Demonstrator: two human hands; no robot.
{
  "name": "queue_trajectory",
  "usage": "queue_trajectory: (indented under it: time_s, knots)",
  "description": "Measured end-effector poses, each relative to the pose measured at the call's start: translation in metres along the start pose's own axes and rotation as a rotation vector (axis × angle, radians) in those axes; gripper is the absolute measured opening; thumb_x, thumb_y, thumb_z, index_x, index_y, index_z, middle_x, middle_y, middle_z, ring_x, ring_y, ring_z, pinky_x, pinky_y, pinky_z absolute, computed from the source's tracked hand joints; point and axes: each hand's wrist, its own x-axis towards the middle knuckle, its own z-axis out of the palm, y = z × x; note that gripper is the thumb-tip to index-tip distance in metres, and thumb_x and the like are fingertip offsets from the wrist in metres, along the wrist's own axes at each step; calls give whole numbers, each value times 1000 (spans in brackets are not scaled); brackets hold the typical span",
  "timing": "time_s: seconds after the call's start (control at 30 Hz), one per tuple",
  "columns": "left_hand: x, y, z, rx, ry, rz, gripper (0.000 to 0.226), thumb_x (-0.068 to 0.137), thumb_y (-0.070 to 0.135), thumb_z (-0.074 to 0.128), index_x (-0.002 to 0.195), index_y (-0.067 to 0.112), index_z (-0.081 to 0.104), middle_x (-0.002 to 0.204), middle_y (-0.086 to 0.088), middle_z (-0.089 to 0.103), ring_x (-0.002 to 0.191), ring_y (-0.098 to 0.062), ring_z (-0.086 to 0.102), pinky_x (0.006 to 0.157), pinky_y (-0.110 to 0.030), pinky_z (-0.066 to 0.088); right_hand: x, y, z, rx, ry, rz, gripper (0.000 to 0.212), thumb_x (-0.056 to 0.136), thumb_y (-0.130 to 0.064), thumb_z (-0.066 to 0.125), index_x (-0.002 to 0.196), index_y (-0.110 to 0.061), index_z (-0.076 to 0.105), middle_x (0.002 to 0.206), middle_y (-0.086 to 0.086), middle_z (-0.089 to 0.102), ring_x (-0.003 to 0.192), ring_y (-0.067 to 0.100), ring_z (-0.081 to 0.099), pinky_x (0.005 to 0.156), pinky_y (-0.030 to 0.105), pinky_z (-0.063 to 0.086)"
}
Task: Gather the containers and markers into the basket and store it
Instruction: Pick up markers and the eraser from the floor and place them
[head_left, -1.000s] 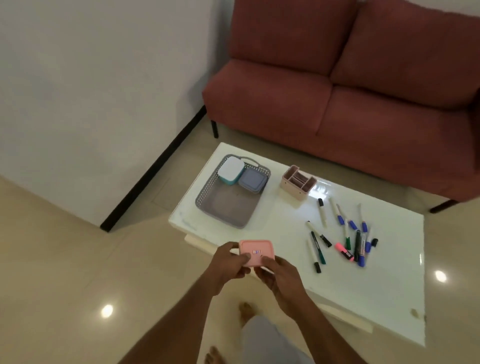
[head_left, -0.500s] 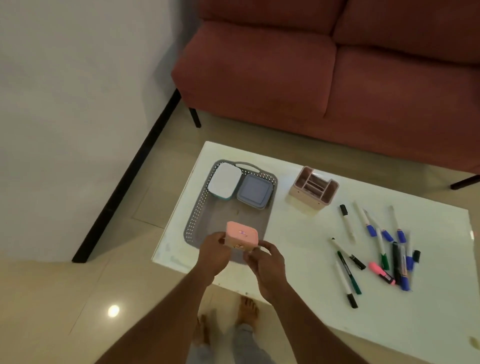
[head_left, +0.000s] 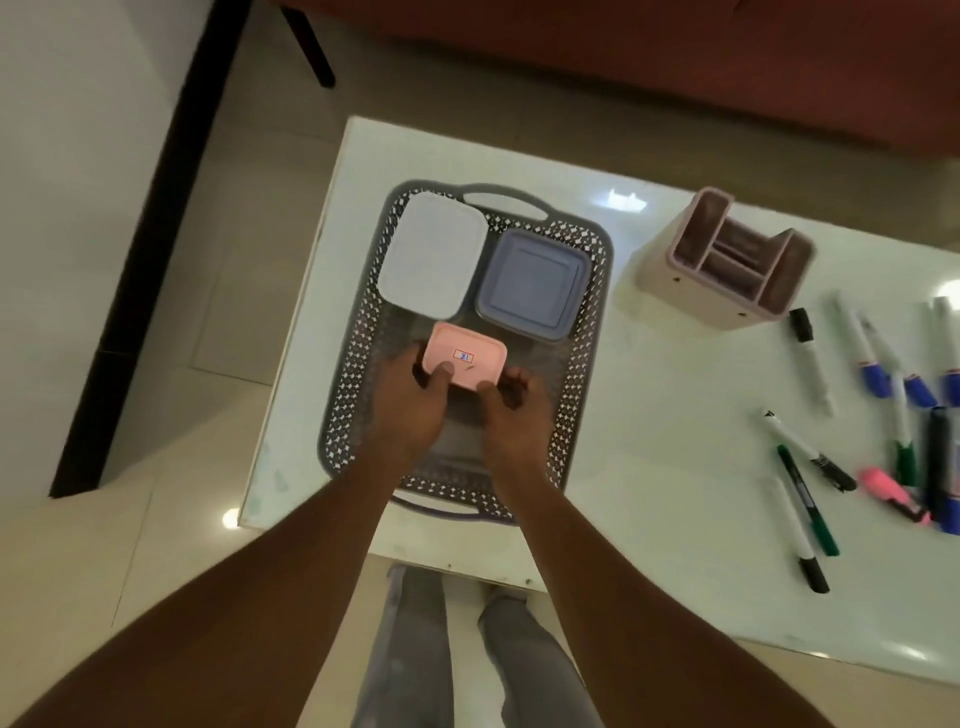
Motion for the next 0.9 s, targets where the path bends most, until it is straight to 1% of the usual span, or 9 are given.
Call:
queue_trajectory:
  time_s: [0.13,0.23,0.33,0.4,0.5,0.57,0.67,0.73,0.9]
  knots:
    - [2,7,3,-112,-63,76,28,92,8,62,119,14,65,108,-1,71,97,-15,67,84,-22,53,1,-6,3,-52,174,-47,18,90,-12,66,107,-14,63,99,-2,72,91,11,68,81,31,56]
    - [4,11,4,-148,-121,76,28,95,14,59,122,17,64,110,3,71,100,-9,67,79,-6,47,4,-12,2,-58,253,-60,16,90,-8,65,106,-9,64,98,4,72,89,15,68,80,30,55]
    - [7,12,1,-194,53,5,19,96,33,58,107,20,67,93,11,72,88,-3,68,75,-16,52,12,-22,0,-29,340,-58,15,89,-10,64,103,-6,67,94,5,71,80,11,65,70,20,49]
    - [20,15,-5,-372,179,-164,30,94,44,57,97,16,68,83,6,72,79,-13,68,71,-29,55,26,-32,-1,34,428,25,15,89,-20,65,94,-6,69,82,3,70,62,2,58,58,20,45]
    - [47,26,-9,-639,93,-380,40,95,44,56,112,9,66,103,-10,74,91,-24,72,82,-41,60,47,-46,2,189,467,156,20,92,-28,65,87,-9,68,67,-3,62,44,-2,51,40,13,40]
    - [56,33,-7,-694,-11,-415,40,98,42,52,115,8,64,101,-13,75,88,-24,74,74,-34,62,55,-55,5,198,487,135,15,92,-24,66,101,-13,70,77,-5,67,56,1,57,47,16,46]
    - [56,36,-6,-732,-151,-421,38,102,42,42,98,12,65,84,-9,78,78,-17,75,64,-27,60,60,-64,8,158,483,103,30,92,-18,65,121,-15,66,90,-7,70,71,10,67,60,28,58]
    - [55,37,-5,-716,-161,-416,37,103,41,39,98,14,64,82,-7,78,80,-16,75,71,-29,58,61,-65,8,101,477,104,34,92,-18,63,126,-14,64,100,0,72,80,19,70,71,37,61]
    - [54,37,-5,-672,-43,-379,41,103,38,43,117,6,64,99,-13,76,91,-21,74,94,-43,55,57,-62,8,90,453,98,23,92,-29,64,110,-16,64,87,-12,64,74,8,63,63,24,49]
